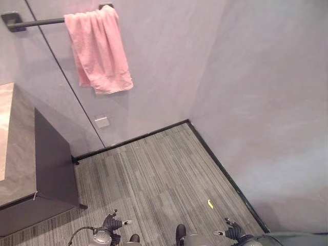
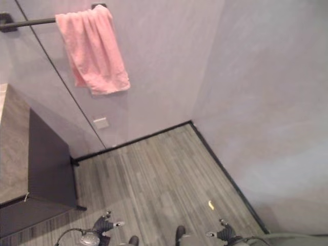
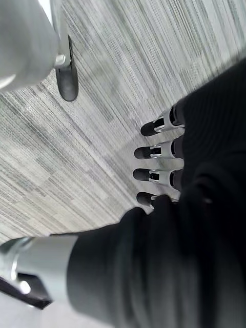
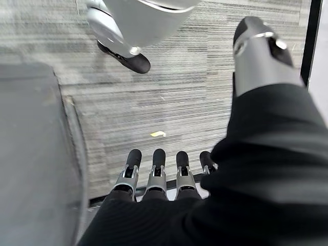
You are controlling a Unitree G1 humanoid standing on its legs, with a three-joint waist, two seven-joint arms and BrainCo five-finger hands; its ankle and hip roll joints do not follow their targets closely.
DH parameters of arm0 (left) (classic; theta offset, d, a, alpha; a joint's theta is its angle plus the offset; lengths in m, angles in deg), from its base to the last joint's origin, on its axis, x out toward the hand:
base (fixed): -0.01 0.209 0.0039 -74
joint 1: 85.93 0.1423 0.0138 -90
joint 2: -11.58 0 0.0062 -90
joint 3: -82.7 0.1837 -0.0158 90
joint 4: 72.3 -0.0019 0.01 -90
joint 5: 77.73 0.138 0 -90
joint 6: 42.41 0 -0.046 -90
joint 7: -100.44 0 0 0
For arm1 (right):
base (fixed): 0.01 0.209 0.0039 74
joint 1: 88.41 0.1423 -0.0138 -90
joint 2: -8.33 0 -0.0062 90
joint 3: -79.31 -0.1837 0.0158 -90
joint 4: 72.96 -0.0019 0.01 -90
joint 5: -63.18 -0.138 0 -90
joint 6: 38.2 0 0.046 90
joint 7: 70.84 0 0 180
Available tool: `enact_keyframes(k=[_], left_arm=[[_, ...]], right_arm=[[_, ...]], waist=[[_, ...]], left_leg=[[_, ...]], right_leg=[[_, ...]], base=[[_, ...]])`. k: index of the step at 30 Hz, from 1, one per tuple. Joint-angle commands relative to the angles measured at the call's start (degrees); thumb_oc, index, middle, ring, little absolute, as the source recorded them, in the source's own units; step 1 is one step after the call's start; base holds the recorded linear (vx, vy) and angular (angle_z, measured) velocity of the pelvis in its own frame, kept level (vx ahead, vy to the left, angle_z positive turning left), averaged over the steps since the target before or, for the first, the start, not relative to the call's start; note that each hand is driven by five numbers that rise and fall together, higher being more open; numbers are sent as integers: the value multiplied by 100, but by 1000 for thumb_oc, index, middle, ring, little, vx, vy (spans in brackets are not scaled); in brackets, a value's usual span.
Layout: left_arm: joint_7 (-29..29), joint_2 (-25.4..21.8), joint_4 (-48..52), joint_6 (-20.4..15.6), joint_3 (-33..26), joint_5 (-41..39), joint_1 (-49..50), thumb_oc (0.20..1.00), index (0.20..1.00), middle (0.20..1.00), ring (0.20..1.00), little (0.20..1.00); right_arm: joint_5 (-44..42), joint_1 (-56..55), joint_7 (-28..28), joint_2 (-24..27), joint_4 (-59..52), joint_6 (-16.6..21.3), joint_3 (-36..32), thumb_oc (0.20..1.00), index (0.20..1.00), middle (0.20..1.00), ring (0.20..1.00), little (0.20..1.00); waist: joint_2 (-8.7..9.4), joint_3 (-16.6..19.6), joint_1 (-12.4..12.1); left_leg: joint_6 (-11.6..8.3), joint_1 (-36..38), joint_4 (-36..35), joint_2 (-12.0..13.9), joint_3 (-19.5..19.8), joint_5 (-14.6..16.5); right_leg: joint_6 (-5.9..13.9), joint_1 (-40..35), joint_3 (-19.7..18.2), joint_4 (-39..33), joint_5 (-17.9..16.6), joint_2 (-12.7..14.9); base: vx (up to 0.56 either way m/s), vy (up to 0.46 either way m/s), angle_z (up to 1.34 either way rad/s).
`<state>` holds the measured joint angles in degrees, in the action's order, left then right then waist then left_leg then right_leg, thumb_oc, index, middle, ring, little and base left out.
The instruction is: Put brush and paste in cup on sink, flatten towel.
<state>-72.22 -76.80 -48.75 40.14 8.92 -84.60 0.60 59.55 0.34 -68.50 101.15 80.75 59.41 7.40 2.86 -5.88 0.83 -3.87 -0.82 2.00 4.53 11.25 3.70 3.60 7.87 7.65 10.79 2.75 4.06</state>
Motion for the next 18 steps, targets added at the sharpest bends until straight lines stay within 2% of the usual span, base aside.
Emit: enact_keyframes(k=[1, 2, 4, 8, 10, 17, 18], left_arm=[[26, -262, 118, -147, -50, -36, -333, 1000, 1000, 1000, 1000, 1000], [30, -235, 143, -134, -9, -21, -376, 1000, 1000, 1000, 1000, 1000], [20, -212, 261, -113, 37, -42, -426, 1000, 1000, 1000, 1000, 1000], [11, -219, 294, -105, 28, -44, -379, 1000, 1000, 1000, 1000, 1000], [-5, -198, 239, -104, -5, -11, -301, 1000, 1000, 1000, 1000, 1000], [-71, -154, 271, -108, -4, -55, -209, 1000, 1000, 1000, 1000, 1000], [-32, -197, -512, 18, -124, 442, 8, 1000, 1000, 1000, 1000, 1000]], right_arm=[[-88, -105, 34, 132, -59, 88, -70, 1000, 1000, 1000, 1000, 1000], [-85, -130, 47, 158, -41, 90, -89, 1000, 1000, 1000, 1000, 1000], [-90, -154, 63, 160, 23, 70, -101, 1000, 1000, 1000, 1000, 1000], [18, -156, 118, 131, 187, 18, -81, 1000, 1000, 1000, 1000, 1000], [-162, -138, 76, 46, 139, 38, -135, 1000, 1000, 1000, 1000, 1000], [-239, -143, 42, -37, 107, 63, -154, 1000, 1000, 1000, 1000, 1000], [-1338, 91, 69, -17, 457, 148, -826, 1000, 1000, 1000, 1000, 1000]], waist=[[338, 68, 207], [327, 56, 318], [286, 40, 450], [164, 151, 476], [121, 205, 447], [85, 235, 448], [-40, 146, 214]], left_leg=[[0, 9, 215, -146, -1056, -402], [-9, -90, 289, -13, -1668, -467], [0, -163, 359, 128, -2453, -440], [77, -25, 77, 31, -2464, -312], [171, 115, -72, -77, -2467, -262], [230, 225, -134, -171, -2453, -223], [-33, -578, 1365, 425, -2098, -114]], right_leg=[[555, -188, -412, -820, -993, 651], [581, -256, -252, -861, -993, 727], [578, -247, -143, -822, -966, 776], [563, -208, -164, -759, -902, 724], [590, -157, -332, -690, -967, 727], [628, -148, -498, -674, -1077, 756], [343, -339, -324, 637, 335, 393]], base=[[-23, -106, 76], [-64, -81, 90], [-71, -46, 140], [11, -6, 45], [15, 48, -5], [-12, 36, -5], [0, 0, 0]])
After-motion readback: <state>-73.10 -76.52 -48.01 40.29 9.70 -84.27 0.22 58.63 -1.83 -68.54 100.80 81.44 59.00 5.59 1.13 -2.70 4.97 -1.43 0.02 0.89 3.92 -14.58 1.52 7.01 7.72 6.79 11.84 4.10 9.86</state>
